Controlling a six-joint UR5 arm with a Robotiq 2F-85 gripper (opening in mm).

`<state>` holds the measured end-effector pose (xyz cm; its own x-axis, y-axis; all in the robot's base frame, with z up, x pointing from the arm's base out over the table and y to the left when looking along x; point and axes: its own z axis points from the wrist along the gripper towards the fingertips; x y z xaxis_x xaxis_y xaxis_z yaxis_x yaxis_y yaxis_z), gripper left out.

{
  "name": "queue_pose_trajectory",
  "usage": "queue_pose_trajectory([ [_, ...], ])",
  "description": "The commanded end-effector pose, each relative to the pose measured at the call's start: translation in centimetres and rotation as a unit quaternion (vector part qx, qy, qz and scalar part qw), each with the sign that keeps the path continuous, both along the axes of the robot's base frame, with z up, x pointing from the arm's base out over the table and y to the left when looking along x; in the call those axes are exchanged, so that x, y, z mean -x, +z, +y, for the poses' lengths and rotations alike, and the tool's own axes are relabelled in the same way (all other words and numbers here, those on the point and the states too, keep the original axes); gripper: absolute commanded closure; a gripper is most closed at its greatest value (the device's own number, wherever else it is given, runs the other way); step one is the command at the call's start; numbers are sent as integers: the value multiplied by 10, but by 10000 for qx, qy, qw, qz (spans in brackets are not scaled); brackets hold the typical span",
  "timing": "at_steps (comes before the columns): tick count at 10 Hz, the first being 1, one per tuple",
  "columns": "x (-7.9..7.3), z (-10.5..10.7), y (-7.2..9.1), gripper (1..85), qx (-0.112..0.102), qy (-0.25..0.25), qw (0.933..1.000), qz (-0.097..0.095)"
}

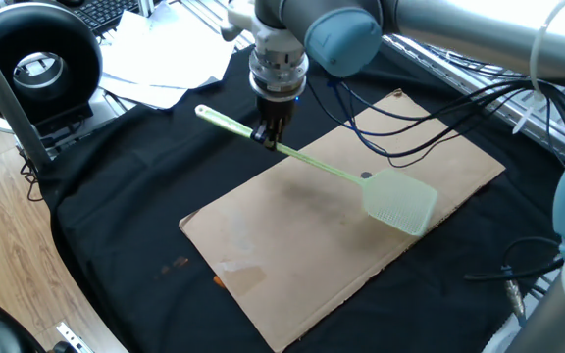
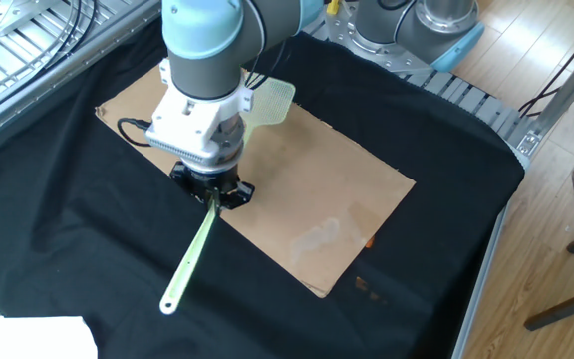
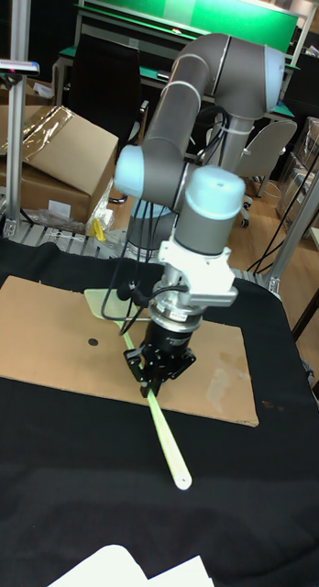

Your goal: Swat with a flyswatter

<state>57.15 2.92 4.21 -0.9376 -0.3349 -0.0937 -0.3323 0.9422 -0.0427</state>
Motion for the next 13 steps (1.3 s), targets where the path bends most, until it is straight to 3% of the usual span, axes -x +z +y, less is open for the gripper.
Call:
queue_pose_trajectory([
  [1, 3, -8, -18, 300, -115, 434, 9990, -6],
  [4, 10, -12, -21, 97, -105, 664, 9977, 93],
  [7, 18, -24, -20, 7, -13, 861, 9960, 237],
  [11, 19, -27, -19, 7, 46, 935, 9953, 251],
  [13, 21, -31, -5, 7, -5, 776, 9967, 246],
])
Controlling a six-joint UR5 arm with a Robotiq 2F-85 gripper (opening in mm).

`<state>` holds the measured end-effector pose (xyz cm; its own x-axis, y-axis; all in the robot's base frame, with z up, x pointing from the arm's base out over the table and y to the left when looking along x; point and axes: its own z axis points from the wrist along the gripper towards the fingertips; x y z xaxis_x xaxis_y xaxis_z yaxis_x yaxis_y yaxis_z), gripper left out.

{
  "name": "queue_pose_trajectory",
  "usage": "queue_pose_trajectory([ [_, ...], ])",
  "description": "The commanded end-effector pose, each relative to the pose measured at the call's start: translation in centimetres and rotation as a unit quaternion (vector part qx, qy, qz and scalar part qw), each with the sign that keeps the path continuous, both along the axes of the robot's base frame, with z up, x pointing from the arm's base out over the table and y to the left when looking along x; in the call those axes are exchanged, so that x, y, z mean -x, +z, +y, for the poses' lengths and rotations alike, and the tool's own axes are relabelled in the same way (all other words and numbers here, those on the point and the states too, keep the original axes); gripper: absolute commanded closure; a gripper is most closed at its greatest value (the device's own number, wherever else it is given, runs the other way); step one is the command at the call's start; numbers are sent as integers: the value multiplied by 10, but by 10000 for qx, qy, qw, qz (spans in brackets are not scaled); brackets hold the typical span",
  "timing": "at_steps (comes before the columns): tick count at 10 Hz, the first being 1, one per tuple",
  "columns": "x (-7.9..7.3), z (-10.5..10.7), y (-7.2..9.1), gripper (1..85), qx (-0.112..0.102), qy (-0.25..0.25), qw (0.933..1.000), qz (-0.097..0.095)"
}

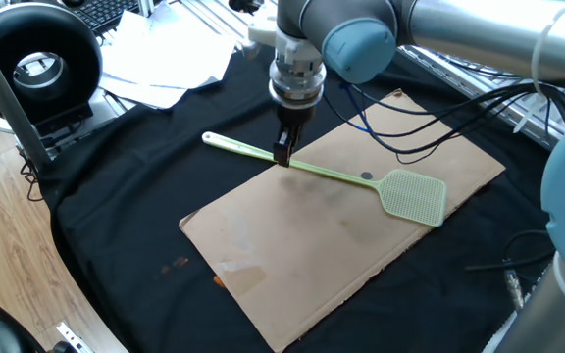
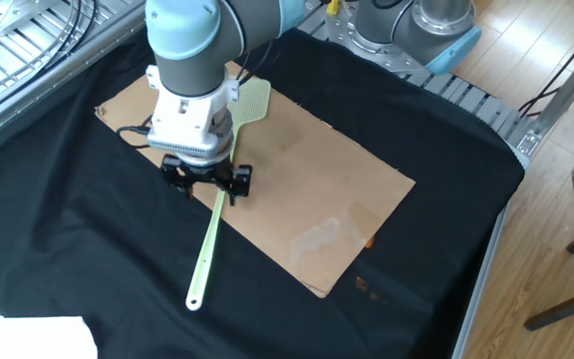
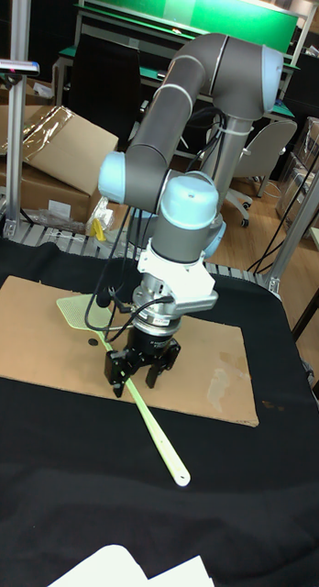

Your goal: Swat with a flyswatter

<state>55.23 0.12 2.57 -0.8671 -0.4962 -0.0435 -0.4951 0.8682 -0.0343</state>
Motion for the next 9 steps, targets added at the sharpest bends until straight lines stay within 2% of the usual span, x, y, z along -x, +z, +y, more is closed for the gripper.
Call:
queue_pose_trajectory([
  [1, -1, -16, 21, 7, 101, -87, 9999, -27],
  [3, -5, -27, 33, 47, 188, -473, 9986, -120],
  [4, 1, -21, 37, 133, 59, -866, 9962, -64],
  [5, 4, -14, 43, 163, -91, -1049, 9944, -62],
  [6, 7, -13, 51, 187, -100, -1163, 9931, -78],
  [7, 13, -18, 56, 257, 4, -1316, 9913, -34],
  [9, 6, -13, 61, 337, -93, -1541, 9879, -127],
])
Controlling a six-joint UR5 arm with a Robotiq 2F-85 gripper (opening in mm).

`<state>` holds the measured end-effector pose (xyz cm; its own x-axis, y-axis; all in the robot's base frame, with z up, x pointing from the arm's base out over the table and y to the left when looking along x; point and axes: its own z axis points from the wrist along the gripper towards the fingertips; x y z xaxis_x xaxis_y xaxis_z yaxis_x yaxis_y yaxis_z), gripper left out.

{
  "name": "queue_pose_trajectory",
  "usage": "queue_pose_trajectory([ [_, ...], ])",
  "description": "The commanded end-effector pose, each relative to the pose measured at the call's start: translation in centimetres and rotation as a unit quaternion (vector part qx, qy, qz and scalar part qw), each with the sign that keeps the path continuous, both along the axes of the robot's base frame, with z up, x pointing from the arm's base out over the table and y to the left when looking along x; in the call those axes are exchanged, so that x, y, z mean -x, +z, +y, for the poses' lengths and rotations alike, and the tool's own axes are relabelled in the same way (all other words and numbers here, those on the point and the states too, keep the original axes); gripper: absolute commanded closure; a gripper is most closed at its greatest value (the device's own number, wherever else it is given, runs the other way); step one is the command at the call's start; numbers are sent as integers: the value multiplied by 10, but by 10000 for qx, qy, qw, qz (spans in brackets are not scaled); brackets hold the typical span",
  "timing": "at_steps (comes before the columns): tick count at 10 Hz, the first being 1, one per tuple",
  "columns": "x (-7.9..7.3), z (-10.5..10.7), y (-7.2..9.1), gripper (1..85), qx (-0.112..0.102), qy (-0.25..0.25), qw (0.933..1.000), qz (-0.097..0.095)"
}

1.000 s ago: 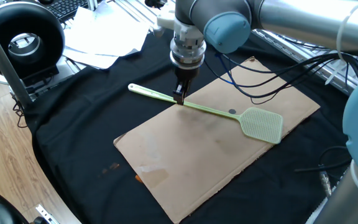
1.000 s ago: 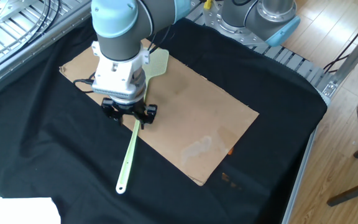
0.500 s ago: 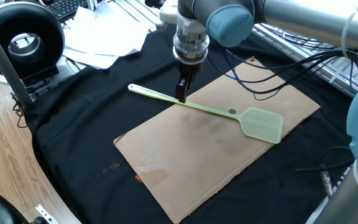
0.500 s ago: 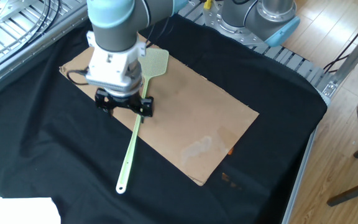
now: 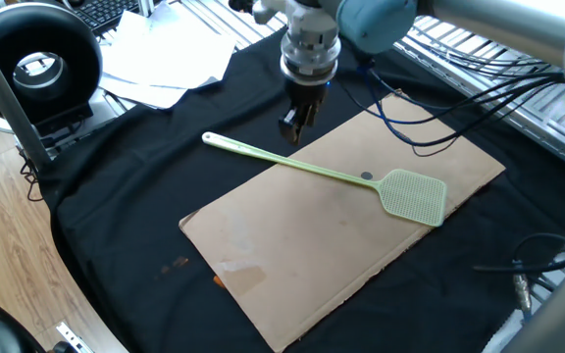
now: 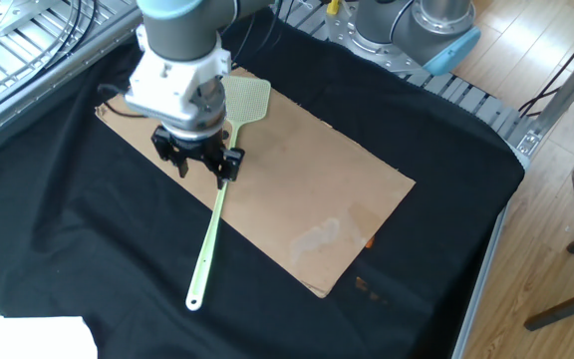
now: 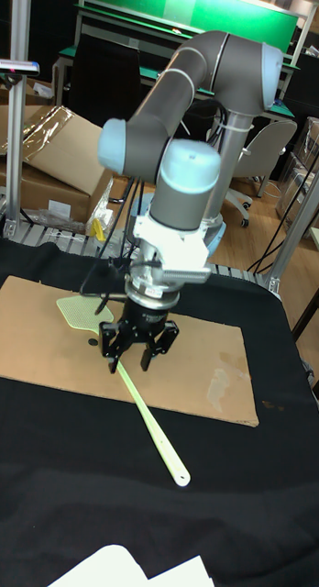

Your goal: Swat with a flyswatter

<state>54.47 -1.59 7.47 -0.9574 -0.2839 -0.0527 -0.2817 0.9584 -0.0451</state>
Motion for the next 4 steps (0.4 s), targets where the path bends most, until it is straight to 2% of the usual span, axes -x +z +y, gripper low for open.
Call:
queue_pose_trajectory([
  [1, -3, 3, 20, 400, -78, -454, 9989, -90],
  [2, 4, -1, 26, 460, 12, -557, 9984, 1],
  [4, 14, -5, 24, 480, 182, -655, 9974, 224],
])
